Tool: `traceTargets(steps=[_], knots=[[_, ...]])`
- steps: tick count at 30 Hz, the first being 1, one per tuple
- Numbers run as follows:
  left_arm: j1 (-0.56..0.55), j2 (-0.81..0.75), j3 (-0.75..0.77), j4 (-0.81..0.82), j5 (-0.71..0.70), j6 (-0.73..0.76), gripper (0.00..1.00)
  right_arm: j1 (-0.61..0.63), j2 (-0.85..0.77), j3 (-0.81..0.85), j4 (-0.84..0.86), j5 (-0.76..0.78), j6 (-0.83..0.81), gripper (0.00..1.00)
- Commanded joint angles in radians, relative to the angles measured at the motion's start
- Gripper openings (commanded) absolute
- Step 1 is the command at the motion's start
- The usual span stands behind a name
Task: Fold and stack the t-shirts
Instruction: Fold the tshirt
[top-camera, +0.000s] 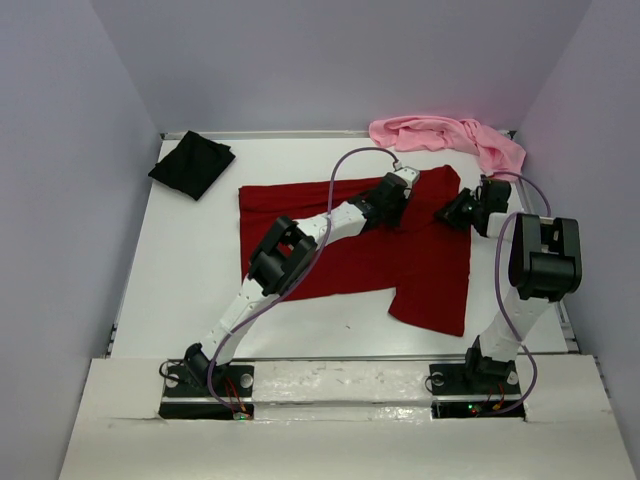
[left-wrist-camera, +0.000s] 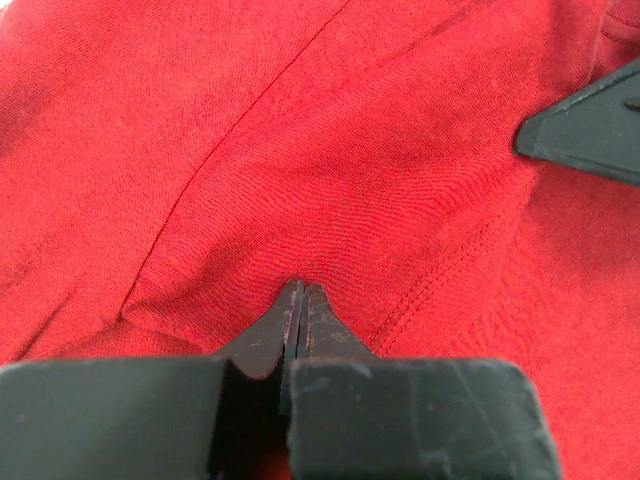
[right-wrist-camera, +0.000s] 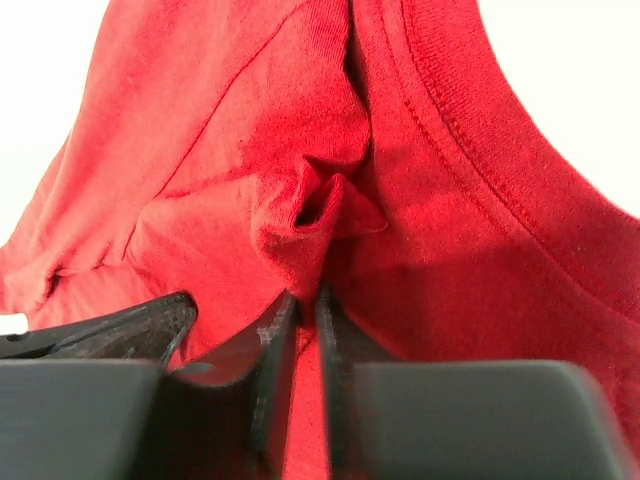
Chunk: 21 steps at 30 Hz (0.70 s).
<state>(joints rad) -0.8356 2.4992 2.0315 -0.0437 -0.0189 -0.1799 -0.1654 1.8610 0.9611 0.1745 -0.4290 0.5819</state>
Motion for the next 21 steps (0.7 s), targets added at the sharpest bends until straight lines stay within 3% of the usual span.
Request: traceTargets(steps=[1,2,8,12,16,19,21], knots=[[0.009,-0.019,0.030,-0.036,-0.021,0.022,0.01,-0.008,0.021,0.053,0.003,0.018,-0.007,0.11],[0.010,-0.019,0.030,-0.036,-0.021,0.022,0.01,-0.008,0.023,0.057,0.000,0.018,-0.005,0.00],[0.012,-0.019,0.030,-0.038,-0.021,0.020,0.02,-0.008,0.003,0.082,-0.062,0.019,-0.002,0.00],[0.012,-0.019,0.029,-0.036,-0.021,0.022,0.01,-0.008,0.017,0.211,-0.274,-0.014,-0.033,0.00],[0.012,-0.019,0.024,-0.036,-0.023,0.016,0.01,0.035,0.095,0.474,-0.676,0.086,-0.158,0.00],[0.012,-0.022,0.024,-0.035,-0.018,0.013,0.01,0.075,0.194,0.683,-0.864,0.160,-0.220,0.00],[0.012,-0.026,0.024,-0.036,-0.013,0.011,0.02,0.089,0.202,0.705,-0.906,0.202,-0.232,0.00]])
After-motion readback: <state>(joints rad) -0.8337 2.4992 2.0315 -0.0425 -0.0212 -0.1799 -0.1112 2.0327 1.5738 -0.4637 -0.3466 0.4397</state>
